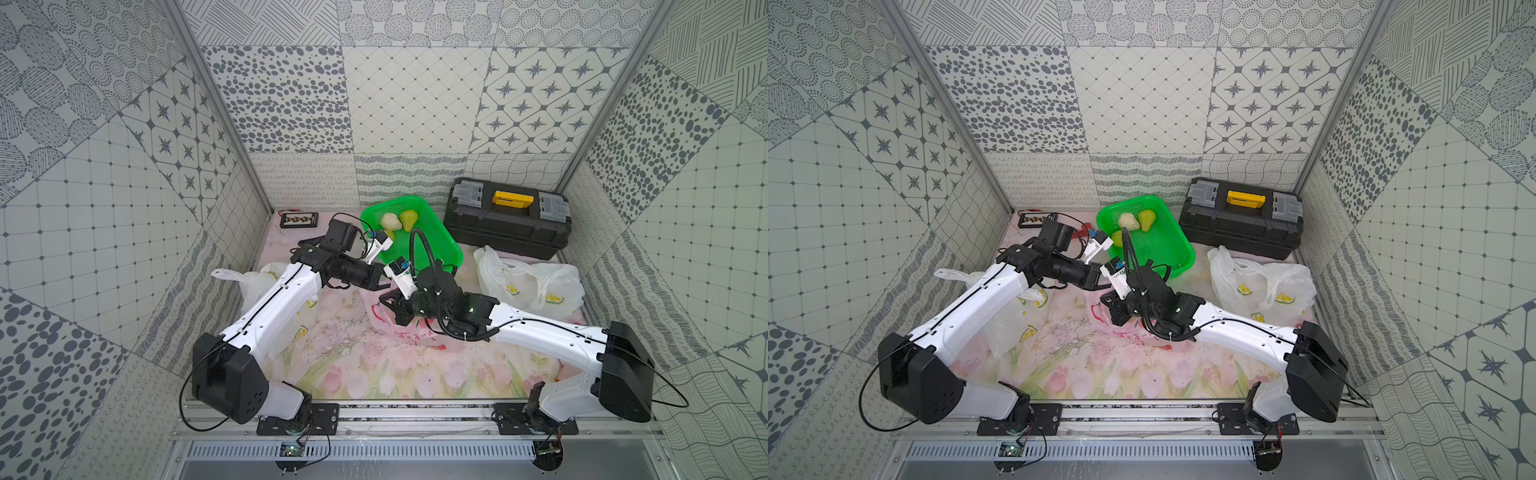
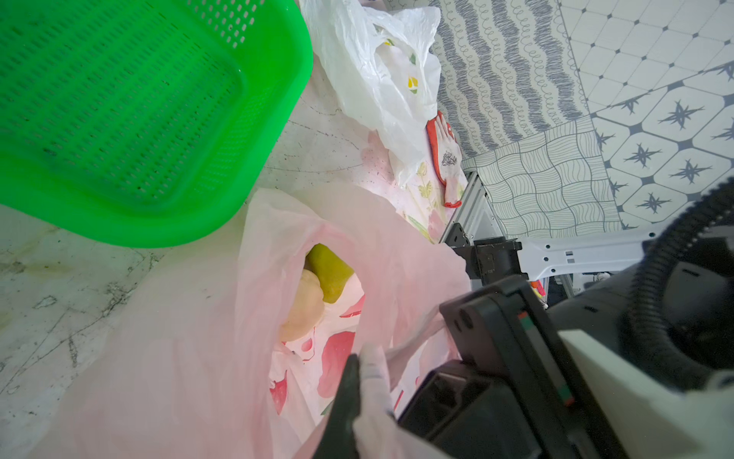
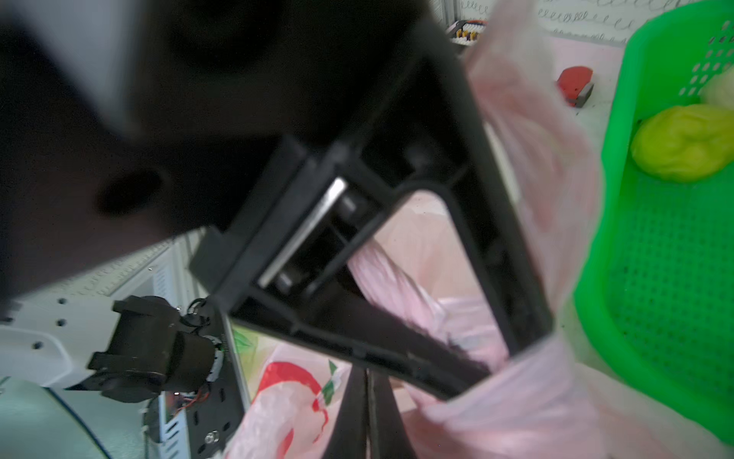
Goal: Place the pears into plastic bags & tie knots
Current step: Tie the plastic bag at the center of the board.
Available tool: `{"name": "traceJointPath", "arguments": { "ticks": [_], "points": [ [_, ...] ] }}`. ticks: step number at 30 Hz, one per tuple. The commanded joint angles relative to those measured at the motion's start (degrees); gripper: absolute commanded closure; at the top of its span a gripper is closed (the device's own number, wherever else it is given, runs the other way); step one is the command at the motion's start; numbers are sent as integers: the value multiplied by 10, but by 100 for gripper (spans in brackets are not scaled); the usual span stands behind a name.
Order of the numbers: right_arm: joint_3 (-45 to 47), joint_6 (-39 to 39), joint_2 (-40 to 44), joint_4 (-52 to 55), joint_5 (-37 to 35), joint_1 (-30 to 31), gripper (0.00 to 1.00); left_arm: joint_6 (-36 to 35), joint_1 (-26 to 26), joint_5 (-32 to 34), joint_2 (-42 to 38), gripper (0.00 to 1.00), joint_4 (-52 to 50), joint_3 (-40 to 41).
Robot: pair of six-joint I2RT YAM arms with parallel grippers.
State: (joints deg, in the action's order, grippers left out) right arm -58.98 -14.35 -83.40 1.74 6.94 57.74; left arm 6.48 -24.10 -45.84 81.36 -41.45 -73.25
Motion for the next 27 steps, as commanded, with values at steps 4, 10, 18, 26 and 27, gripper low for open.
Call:
{"name": "traceJointPath", "arguments": {
  "ticks": [4,10,18,26,27],
  "points": [
    [32,72,0,-16,68,-36,100,-28,5,-36,-24,97,48,7],
    [56,80,27,-18,196,-87,100,-22,9,-50,-30,94,59,28],
    [56,111,29,-12,184,-87,100,-31,11,-75,-37,79,51,25],
    [55,112,29,-15,190,-86,100,-58,0,-55,-14,70,36,14],
    [55,113,28,-15,190,-86,100,-58,-3,-53,-11,70,37,12]
  ]
}}
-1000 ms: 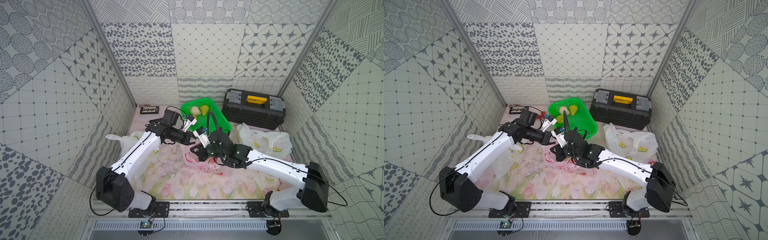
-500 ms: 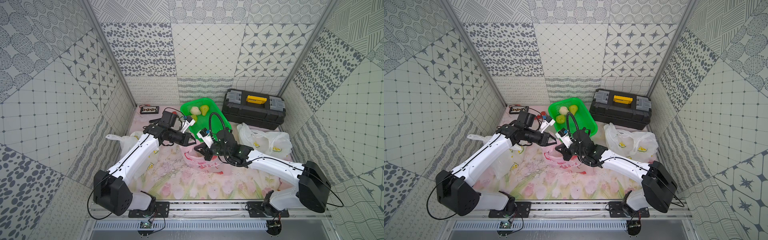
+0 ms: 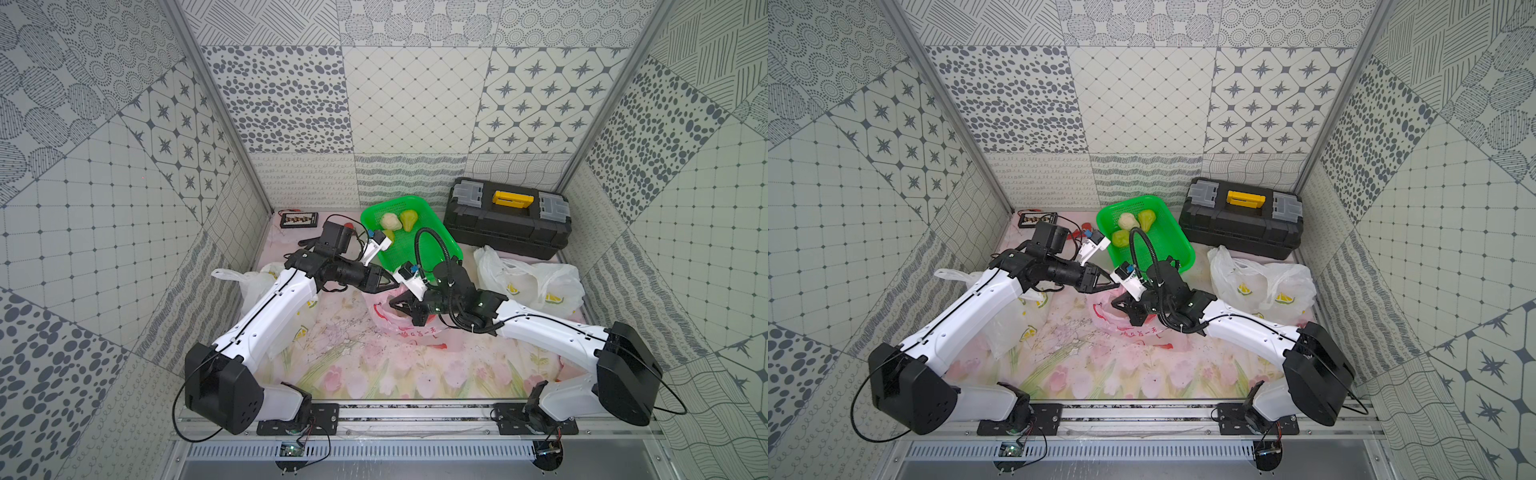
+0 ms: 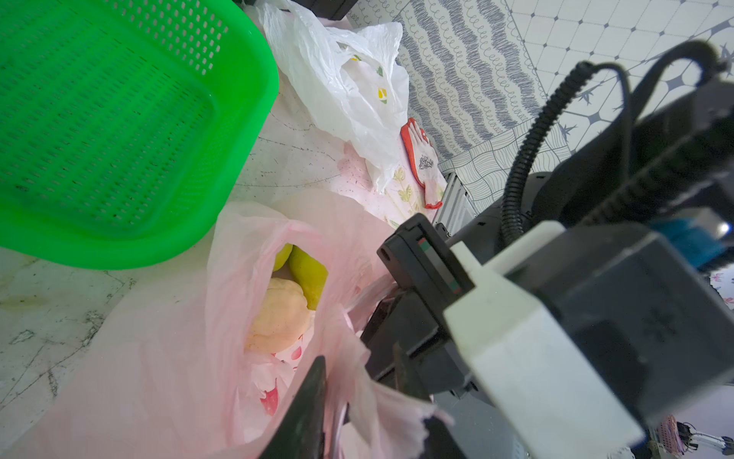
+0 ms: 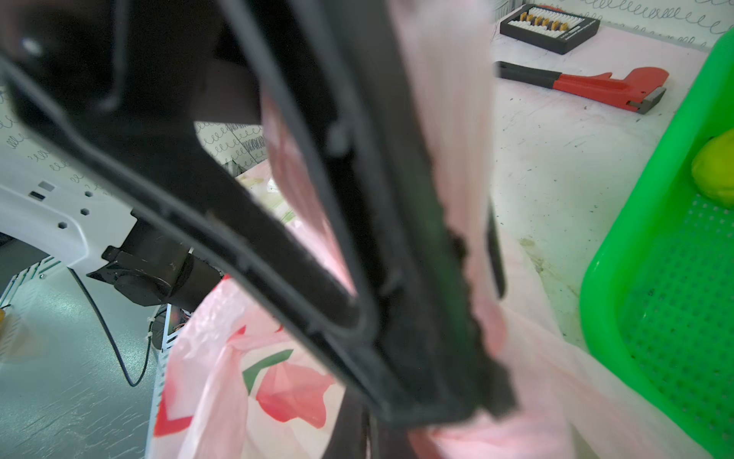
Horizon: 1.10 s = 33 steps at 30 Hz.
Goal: Place the pears into plastic bags & tie knots
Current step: Tie the plastic bag at the center of the board.
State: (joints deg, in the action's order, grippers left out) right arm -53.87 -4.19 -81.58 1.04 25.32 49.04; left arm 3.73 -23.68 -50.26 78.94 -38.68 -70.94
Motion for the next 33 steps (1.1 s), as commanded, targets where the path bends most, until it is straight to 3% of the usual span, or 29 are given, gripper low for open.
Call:
{"name": "traceJointPath", "arguments": {
  "ticks": [1,8,14,16,21,25,28,33],
  "points": [
    [3,11,10,-8,6,1,100,-32,-10,-7,16,69,10,-13],
    [2,13,10,-3,2,0,100,-70,-42,25,36,70,-24,-25],
    [-1,16,15,12,0,0,100,-88,-43,51,31,96,-31,-24],
    [-1,18,21,22,-1,1,100,-88,-43,63,21,100,-17,-20],
    [-4,-3,64,48,3,-4,57,-77,-44,116,-26,100,50,10],
    [-19,-46,116,76,29,-27,38,-88,-53,150,-69,100,101,47],
    [-42,-59,137,130,48,-64,32,-95,-58,169,-87,100,123,63],
    [-80,-34,139,224,35,-104,30,-98,-64,165,-90,100,126,63]
  ]
}}
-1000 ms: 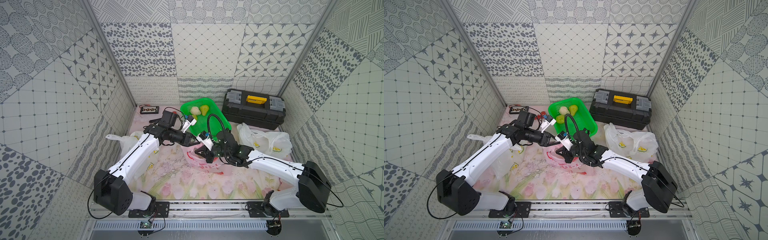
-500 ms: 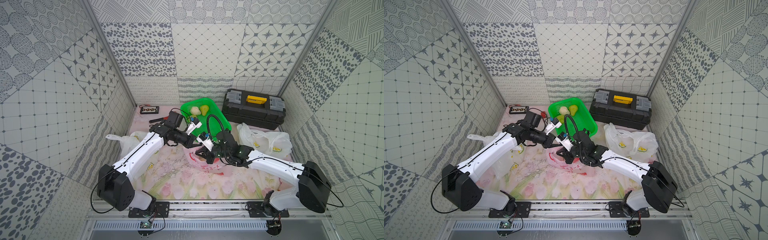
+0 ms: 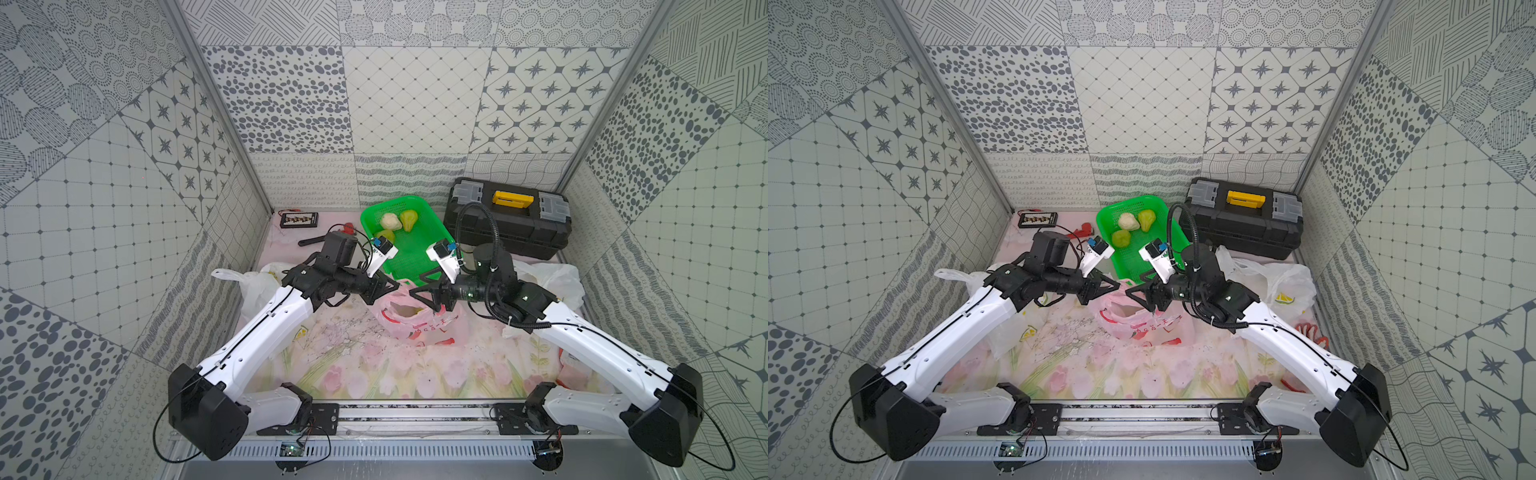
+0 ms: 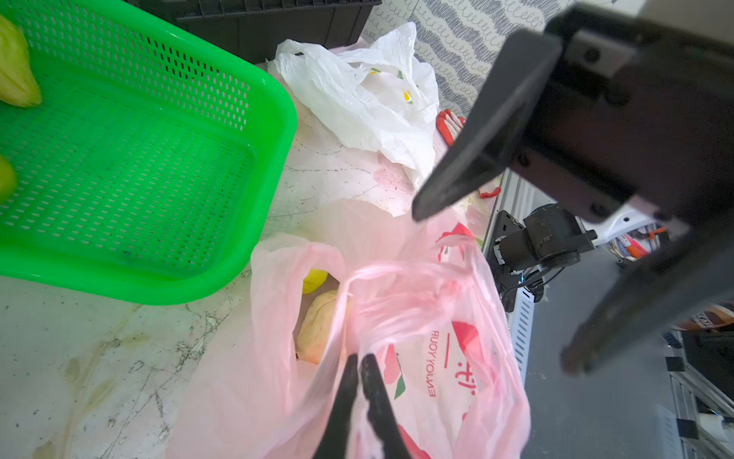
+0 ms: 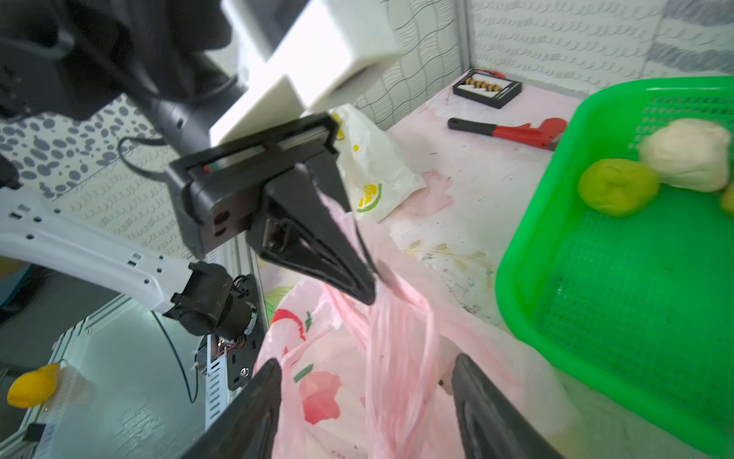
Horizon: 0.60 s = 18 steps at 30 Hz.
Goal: Place the pears into plastic bags & tie knots
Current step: Tie the plastic bag at the center of the board.
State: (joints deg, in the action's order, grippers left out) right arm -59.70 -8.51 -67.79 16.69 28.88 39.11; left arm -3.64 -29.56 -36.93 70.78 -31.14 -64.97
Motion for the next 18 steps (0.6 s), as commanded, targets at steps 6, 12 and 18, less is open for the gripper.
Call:
{"name": "traceJointPath", "arguments": {
  "ticks": [6,12,18],
  "points": [
    [-67,52,-20,138,-54,-8,30,-31,-13,34,-11,100,48,0],
    [-102,61,-23,182,-83,-11,28,-32,-14,36,-2,100,29,-13],
    [-103,75,-21,214,-74,-14,39,-33,-14,41,-3,100,26,-15]
  ]
}}
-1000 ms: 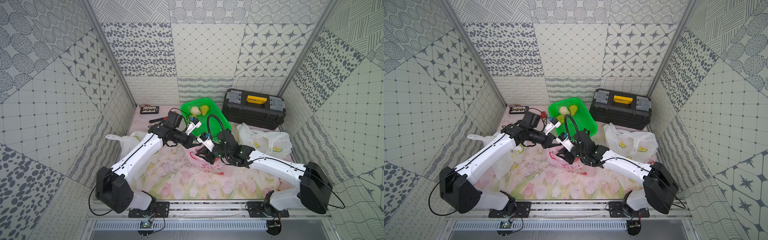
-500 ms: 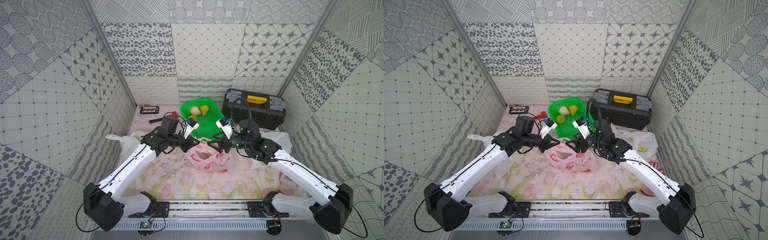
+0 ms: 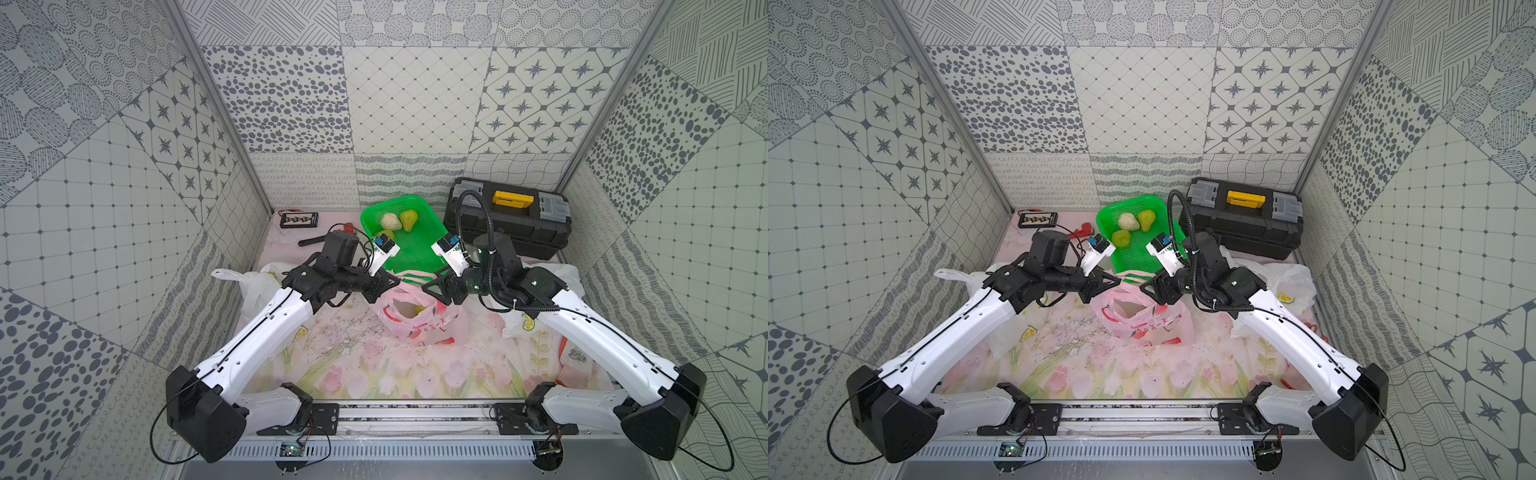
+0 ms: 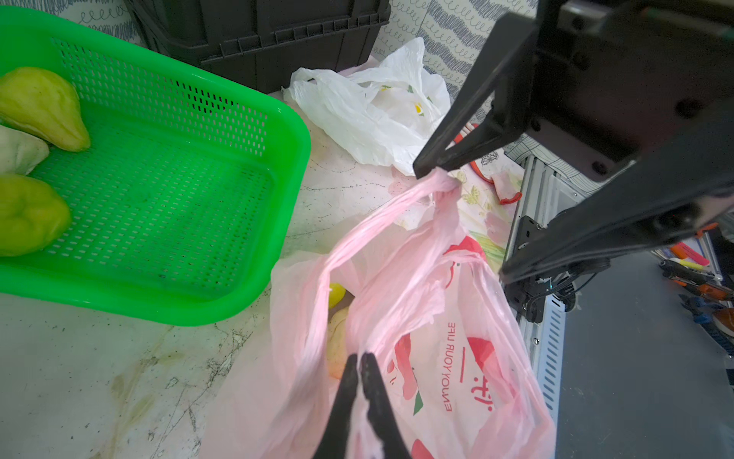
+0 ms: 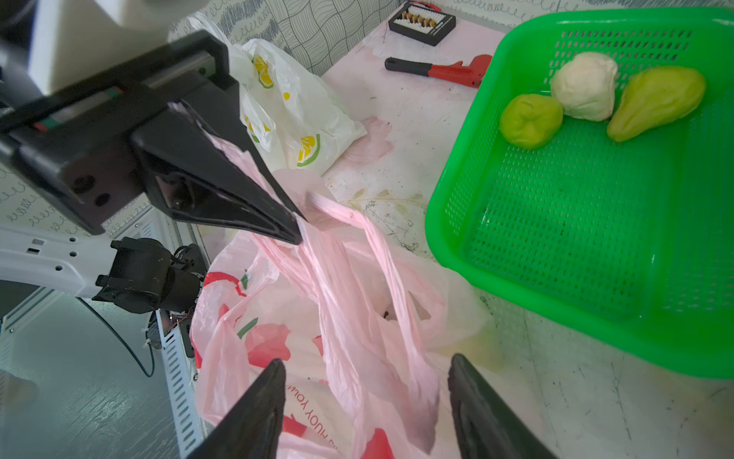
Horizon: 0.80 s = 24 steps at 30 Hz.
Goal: Place the pears into plastic bags & tie knots
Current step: Tie the plastic bag at the center of the board.
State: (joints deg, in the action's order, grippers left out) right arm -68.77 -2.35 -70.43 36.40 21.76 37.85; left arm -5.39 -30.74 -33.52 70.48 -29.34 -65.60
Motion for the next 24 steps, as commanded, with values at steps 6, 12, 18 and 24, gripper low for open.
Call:
{"name": "traceJointPath", "arguments": {
  "ticks": [6,12,18,24],
  "points": [
    [-21,-7,-8,-7,23,0,72,-13,-2,0,7,100,3,-14],
    [-32,-27,-10,-19,65,39,98,-9,-2,10,8,100,-12,-18],
    [12,-81,-35,-45,82,108,100,-3,-1,14,5,100,-17,-22],
    [80,-198,-92,-191,88,115,100,9,-1,-10,5,100,-2,-22]
  ]
}}
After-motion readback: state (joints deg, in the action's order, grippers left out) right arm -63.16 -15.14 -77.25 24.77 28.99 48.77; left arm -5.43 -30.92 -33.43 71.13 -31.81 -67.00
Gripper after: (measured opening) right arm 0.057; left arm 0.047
